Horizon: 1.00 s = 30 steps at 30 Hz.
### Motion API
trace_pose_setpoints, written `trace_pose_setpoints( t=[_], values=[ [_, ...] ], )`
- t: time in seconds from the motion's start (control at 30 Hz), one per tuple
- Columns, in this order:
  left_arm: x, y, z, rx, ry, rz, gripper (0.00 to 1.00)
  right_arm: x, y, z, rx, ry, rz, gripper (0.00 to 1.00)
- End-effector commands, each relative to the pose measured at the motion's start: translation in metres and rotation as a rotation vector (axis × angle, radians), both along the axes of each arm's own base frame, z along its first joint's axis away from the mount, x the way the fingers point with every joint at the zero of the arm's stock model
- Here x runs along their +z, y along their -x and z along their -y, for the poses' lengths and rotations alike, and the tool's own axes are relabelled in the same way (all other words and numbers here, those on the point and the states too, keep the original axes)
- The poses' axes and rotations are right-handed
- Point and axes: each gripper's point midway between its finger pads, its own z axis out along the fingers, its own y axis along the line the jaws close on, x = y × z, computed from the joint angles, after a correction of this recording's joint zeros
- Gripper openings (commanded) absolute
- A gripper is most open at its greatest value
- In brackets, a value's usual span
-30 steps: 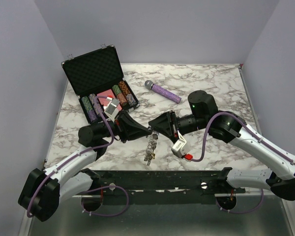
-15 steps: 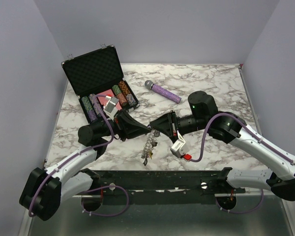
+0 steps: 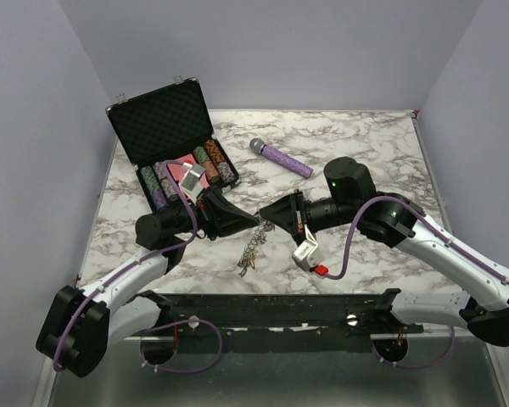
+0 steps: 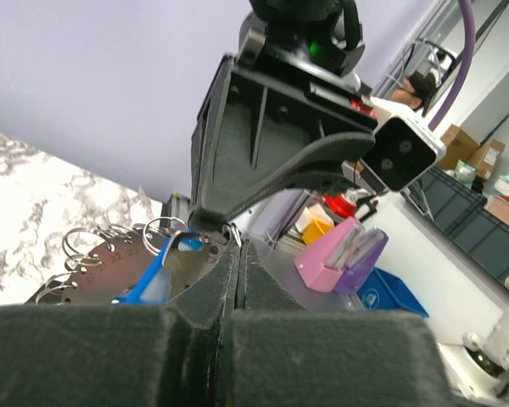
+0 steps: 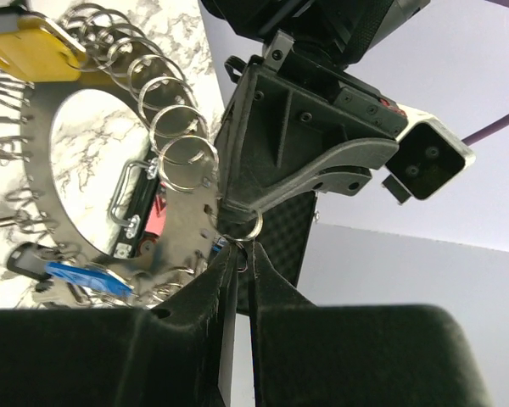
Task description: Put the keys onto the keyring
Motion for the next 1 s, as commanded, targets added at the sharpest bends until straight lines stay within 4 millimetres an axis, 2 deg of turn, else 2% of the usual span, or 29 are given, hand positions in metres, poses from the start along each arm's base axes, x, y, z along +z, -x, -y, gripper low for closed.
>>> trace_pose_setpoints(
  t=[0.0, 0.27, 0.47, 0.63, 0.97],
  values=[
    [0.015, 0.032, -0.011, -0.064, 0.071, 0.237, 0.00, 0.007, -0.010, 0.005, -0.046, -0.009, 0.055, 0.16],
    [0.011, 0.029, -0.009, -0.080, 0.052, 0.220, 0.00, 0.005, -0.009, 0.005, -0.047, -0.005, 0.050, 0.15],
    [0.016, 0.032, -0.009, -0.096, 0.048, 0.237, 0.00, -0.003, -0.008, 0.003, -0.032, 0.013, 0.029, 0.14],
    [0.019, 0.034, -0.008, -0.111, 0.042, 0.254, 0.00, -0.002, -0.010, -0.004, -0.018, -0.002, 0.029, 0.14],
    [0.020, 0.031, -0.007, -0.104, 0.043, 0.268, 0.00, -0.002, -0.014, -0.013, 0.007, -0.004, 0.045, 0.24]
  ],
)
